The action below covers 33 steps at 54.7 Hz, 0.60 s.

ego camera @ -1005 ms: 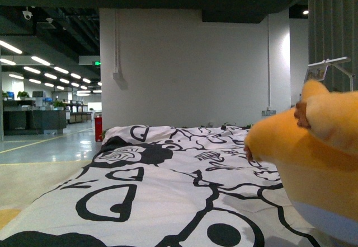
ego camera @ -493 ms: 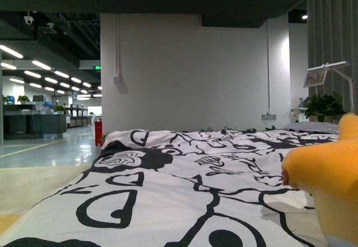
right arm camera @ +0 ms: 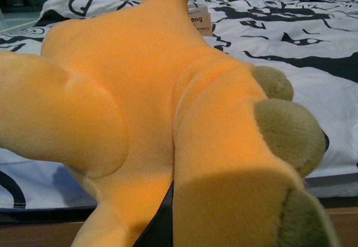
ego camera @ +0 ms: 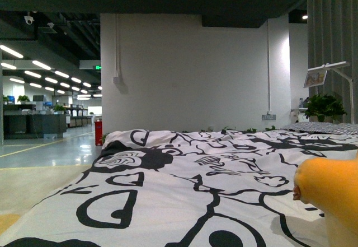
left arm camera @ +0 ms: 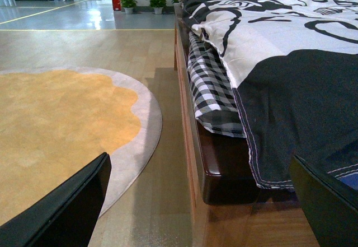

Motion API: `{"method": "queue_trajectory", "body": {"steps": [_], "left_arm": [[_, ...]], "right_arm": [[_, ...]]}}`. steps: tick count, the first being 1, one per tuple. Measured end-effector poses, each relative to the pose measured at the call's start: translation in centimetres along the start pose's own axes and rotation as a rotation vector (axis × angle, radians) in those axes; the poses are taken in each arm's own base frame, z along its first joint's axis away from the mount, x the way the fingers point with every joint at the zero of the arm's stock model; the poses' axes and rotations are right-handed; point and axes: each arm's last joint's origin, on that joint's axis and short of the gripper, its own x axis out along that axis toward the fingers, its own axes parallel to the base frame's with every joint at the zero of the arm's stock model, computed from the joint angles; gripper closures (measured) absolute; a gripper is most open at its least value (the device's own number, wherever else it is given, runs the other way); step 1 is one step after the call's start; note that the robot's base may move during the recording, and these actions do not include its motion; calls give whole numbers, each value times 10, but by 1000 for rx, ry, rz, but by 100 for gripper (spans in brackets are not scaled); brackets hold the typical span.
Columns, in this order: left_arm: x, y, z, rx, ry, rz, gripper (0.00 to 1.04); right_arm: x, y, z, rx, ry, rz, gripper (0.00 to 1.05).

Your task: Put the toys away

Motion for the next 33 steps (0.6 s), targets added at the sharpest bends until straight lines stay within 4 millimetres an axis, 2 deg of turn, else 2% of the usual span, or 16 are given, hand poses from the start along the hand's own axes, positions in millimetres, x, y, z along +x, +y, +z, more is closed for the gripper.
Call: {"method": "queue_trajectory", "body": {"steps": [33], "left_arm": [[0, 0, 0, 0, 0, 0, 6]], "right_arm": [[-13, 0, -20, -1, -8, -2, 97]]}}
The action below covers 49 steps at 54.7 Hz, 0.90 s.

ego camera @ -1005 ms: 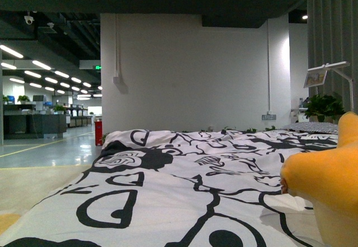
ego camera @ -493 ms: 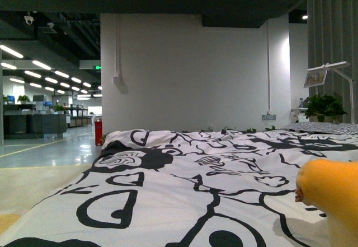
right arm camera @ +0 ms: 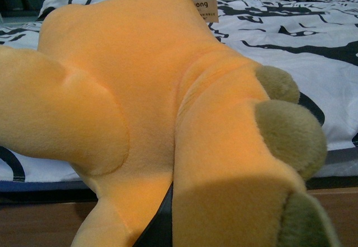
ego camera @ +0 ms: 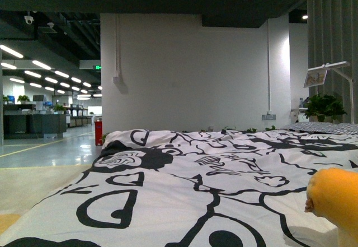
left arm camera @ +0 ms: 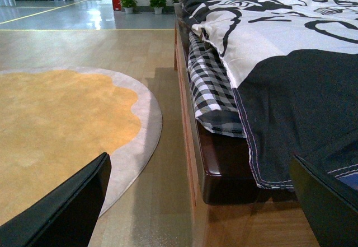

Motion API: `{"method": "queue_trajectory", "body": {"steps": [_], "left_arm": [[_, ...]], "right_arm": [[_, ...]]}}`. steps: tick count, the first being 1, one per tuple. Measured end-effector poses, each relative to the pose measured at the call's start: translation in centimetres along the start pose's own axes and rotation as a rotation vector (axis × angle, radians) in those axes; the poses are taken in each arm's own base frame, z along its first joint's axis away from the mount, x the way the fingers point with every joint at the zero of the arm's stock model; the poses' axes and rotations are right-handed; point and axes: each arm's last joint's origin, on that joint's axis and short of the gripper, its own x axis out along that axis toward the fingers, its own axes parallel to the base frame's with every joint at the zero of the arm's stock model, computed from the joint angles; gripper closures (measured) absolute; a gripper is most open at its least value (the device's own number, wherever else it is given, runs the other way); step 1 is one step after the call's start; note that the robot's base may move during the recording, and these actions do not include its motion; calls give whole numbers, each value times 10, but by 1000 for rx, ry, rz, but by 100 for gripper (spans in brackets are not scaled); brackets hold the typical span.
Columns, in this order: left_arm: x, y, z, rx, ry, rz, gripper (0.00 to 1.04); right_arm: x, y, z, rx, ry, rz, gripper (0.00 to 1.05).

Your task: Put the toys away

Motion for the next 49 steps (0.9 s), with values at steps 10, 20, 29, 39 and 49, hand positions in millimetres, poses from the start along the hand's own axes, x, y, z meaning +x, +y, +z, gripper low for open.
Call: {"method": "queue_trajectory", "body": {"steps": [10, 20, 29, 39, 49], "left_arm": [[0, 0, 0, 0, 0, 0, 6], [0, 0, 0, 0, 0, 0, 6], [0, 0, 0, 0, 0, 0, 6], [0, 0, 0, 0, 0, 0, 6], [0, 0, 0, 0, 0, 0, 6]], "right_arm": [[-4, 0, -9, -1, 1, -1, 97], [-13, 0, -12, -6, 4, -6, 97], [-13, 0, -12, -8, 4, -6, 97], [-13, 0, -12, -10, 4, -6, 97], [-13, 0, -12, -11, 4, -6, 97]]}}
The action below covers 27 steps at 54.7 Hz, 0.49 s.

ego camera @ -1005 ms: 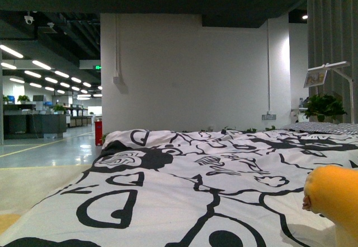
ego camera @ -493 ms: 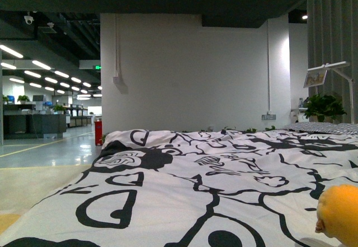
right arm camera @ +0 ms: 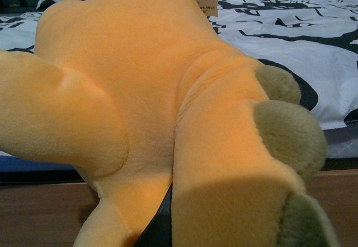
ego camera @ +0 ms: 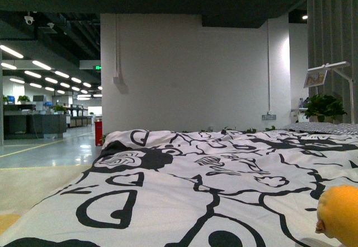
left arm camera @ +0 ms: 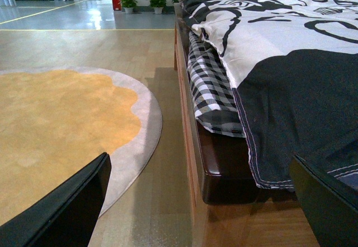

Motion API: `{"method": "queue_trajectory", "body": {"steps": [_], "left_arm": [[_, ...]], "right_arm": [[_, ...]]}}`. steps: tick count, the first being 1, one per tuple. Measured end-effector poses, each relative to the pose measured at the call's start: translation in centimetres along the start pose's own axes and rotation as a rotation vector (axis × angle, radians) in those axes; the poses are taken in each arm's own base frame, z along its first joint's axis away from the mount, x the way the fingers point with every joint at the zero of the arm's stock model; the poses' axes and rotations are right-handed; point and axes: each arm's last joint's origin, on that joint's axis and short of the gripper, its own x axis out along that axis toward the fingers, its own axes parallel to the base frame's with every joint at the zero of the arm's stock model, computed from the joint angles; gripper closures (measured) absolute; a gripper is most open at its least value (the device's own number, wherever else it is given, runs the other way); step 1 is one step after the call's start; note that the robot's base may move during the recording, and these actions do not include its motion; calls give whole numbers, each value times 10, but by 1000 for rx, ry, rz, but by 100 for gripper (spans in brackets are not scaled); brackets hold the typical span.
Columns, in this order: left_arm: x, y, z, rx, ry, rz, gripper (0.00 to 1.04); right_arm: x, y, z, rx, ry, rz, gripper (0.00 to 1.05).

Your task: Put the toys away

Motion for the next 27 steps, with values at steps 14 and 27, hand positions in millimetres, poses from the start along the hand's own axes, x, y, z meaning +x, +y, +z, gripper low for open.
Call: {"method": "queue_trajectory", "body": {"steps": [14, 27], "left_arm": [[0, 0, 0, 0, 0, 8, 6], [0, 0, 0, 0, 2, 2, 6]], "right_arm": [[0, 0, 0, -5, 1, 16, 97], [0, 0, -1, -11, 9, -13, 97]]}}
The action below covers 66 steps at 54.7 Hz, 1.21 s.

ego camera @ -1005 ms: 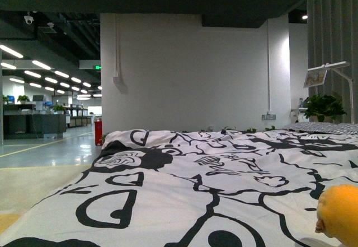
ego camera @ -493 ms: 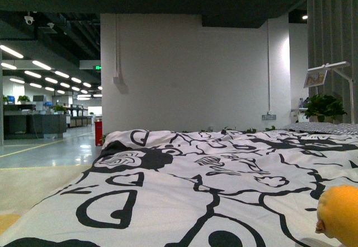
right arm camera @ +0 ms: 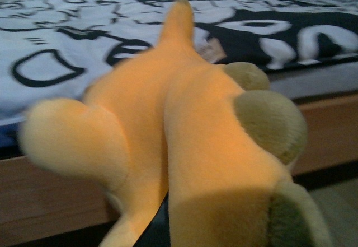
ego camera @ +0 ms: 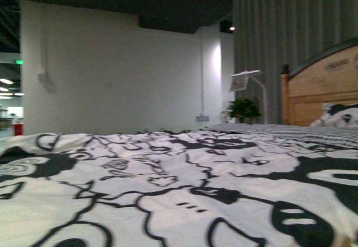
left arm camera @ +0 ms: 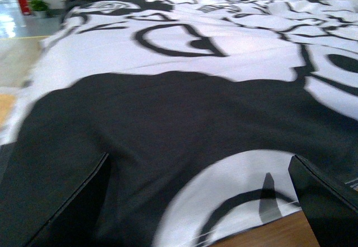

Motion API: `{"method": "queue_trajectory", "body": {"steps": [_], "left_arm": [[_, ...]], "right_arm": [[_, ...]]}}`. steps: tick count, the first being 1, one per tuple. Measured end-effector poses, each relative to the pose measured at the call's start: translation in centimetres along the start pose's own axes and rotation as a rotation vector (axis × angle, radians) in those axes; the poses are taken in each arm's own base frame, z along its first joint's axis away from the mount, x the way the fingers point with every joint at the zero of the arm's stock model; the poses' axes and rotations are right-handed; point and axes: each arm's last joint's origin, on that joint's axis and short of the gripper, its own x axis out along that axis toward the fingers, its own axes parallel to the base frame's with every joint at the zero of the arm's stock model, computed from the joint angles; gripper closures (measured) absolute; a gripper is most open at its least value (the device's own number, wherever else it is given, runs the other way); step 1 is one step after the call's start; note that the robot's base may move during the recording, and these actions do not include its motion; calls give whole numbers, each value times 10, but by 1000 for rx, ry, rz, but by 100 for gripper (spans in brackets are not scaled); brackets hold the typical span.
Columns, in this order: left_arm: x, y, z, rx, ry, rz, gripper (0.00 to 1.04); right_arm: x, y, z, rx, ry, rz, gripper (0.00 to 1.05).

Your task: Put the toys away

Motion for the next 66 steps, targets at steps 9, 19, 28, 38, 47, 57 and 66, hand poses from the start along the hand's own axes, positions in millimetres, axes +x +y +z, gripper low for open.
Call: {"method": "queue_trajectory", "body": {"steps": [9, 19, 28, 38, 47, 57, 66], "left_arm": [[0, 0, 0, 0, -1, 1, 6], [0, 0, 0, 0, -1, 0, 6], [0, 0, 0, 0, -1, 0, 6], [0, 0, 0, 0, -1, 0, 6], [0, 0, 0, 0, -1, 0, 6], [0, 0, 0, 0, -1, 0, 6], [0, 0, 0, 0, 0, 1, 6]], "right_arm": [[0, 0, 0, 0, 2, 4, 97], [0, 0, 0, 0, 2, 6, 97], [0, 0, 0, 0, 2, 7, 97], [0, 0, 0, 0, 2, 7, 97], [0, 0, 0, 0, 2, 7, 97], [0, 0, 0, 0, 2, 7, 97], [0, 0, 0, 0, 2, 6, 97]]}}
